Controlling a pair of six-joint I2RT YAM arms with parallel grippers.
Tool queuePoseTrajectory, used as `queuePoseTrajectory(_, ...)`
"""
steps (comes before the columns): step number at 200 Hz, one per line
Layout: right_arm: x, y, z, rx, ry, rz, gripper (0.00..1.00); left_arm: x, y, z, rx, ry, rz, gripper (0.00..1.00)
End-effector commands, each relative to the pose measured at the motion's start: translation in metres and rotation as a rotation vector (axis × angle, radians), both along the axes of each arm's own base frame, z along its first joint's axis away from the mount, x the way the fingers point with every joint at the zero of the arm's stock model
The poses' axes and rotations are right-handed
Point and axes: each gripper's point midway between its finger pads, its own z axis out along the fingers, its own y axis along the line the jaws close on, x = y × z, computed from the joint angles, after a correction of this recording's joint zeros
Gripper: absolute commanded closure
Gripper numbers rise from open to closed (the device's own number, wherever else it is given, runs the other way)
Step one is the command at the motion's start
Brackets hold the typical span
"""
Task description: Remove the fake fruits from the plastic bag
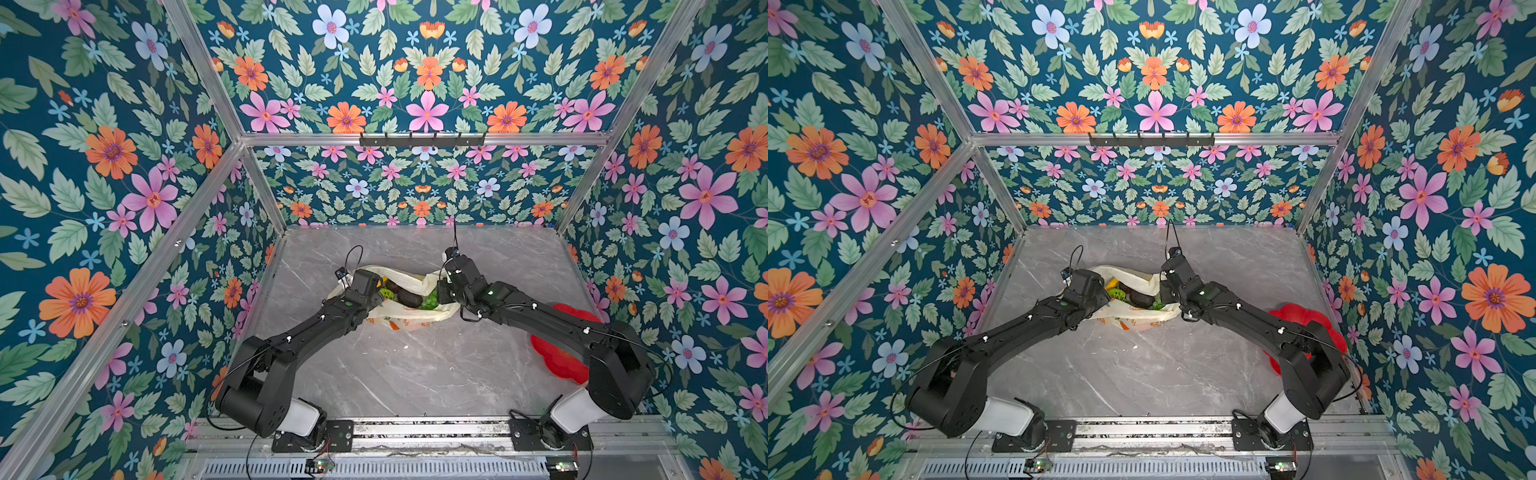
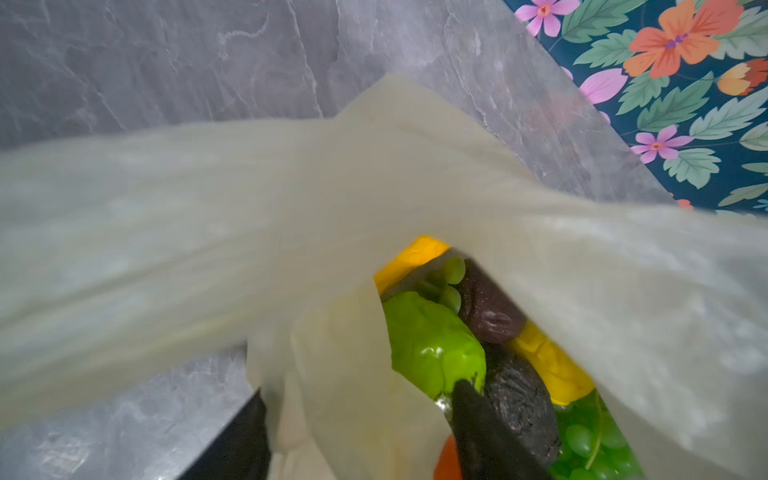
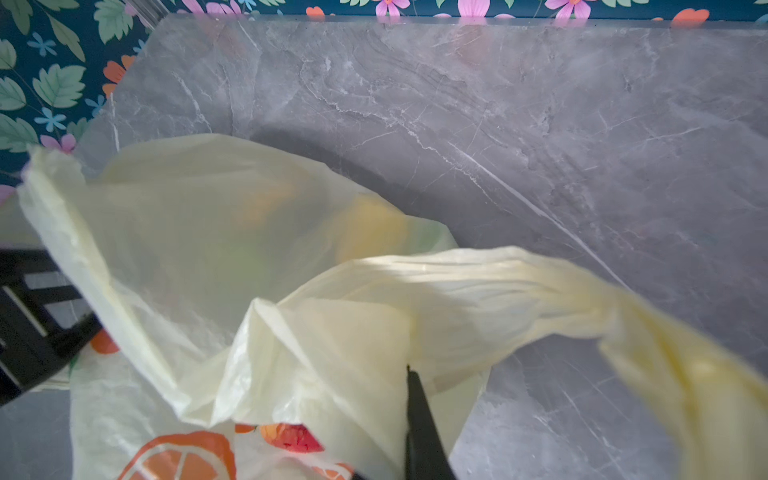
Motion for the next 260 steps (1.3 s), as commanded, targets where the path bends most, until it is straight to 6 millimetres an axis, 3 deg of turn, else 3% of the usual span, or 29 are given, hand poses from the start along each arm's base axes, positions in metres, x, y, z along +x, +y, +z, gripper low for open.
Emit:
queuePoseTrajectory(1,0.009,0.003,0.011,0.167,0.022,-0.008,1.00,-0.003,0.010,-0.009,0.026,0.005,-0.028,0.62)
queuePoseTrajectory(27,0.025,-0.003,0.015,0.279,0.060,-0.011,1.00,-0.016,0.033,-0.020,0.020,0.002,-0.059,0.93)
queuePoseTrajectory(37,0.033,-0.007,0.015,0.341,0.082,-0.024,1.00,-0.020,0.036,-0.018,0.022,-0.022,-0.105,1.00)
queuePoseTrajectory(61,0.060,-0.021,0.016,0.520,0.124,-0.065,1.00,-0.035,0.047,-0.020,0.110,-0.013,-0.158,1.00)
queuePoseTrajectory(63,0.065,-0.022,0.006,0.524,0.144,-0.076,1.00,-0.036,0.048,-0.021,0.114,-0.011,-0.159,1.00)
queuePoseTrajectory(69,0.073,-0.024,0.002,0.567,0.160,-0.080,1.00,-0.039,0.050,-0.021,0.120,-0.014,-0.160,1.00)
queuePoseTrajectory(103,0.097,-0.017,0.000,0.602,0.182,-0.074,1.00,-0.049,0.048,-0.026,0.086,-0.036,-0.185,1.00)
queuePoseTrajectory(145,0.104,-0.007,0.000,0.542,0.194,-0.062,1.00,-0.043,0.012,-0.020,0.060,-0.067,-0.284,1.00)
queuePoseTrajectory(160,0.102,-0.009,0.000,0.477,0.187,-0.072,0.86,-0.042,-0.007,-0.013,0.079,-0.087,-0.330,1.00)
queuePoseTrajectory(175,0.094,-0.015,0.003,0.382,0.165,-0.089,0.62,-0.044,-0.022,-0.008,0.096,-0.104,-0.365,1.00)
queuePoseTrajectory(206,0.077,-0.039,0.009,0.200,0.137,-0.163,0.24,-0.049,-0.033,-0.004,0.122,-0.119,-0.387,1.00)
queuePoseTrajectory(238,0.054,-0.056,0.014,0.066,0.117,-0.217,0.12,-0.055,-0.034,-0.007,0.137,-0.114,-0.404,1.00)
queuePoseTrajectory(246,0.048,-0.054,0.009,0.026,0.121,-0.215,0.11,-0.057,-0.035,-0.008,0.140,-0.109,-0.411,1.00)
queuePoseTrajectory(250,0.042,-0.054,0.023,0.027,0.092,-0.210,0.11,-0.058,-0.036,-0.008,0.140,-0.110,-0.416,1.00)
queuePoseTrajectory(260,0.033,-0.049,0.022,-0.011,0.089,-0.205,0.11,-0.060,-0.037,-0.008,0.143,-0.107,-0.423,1.00)
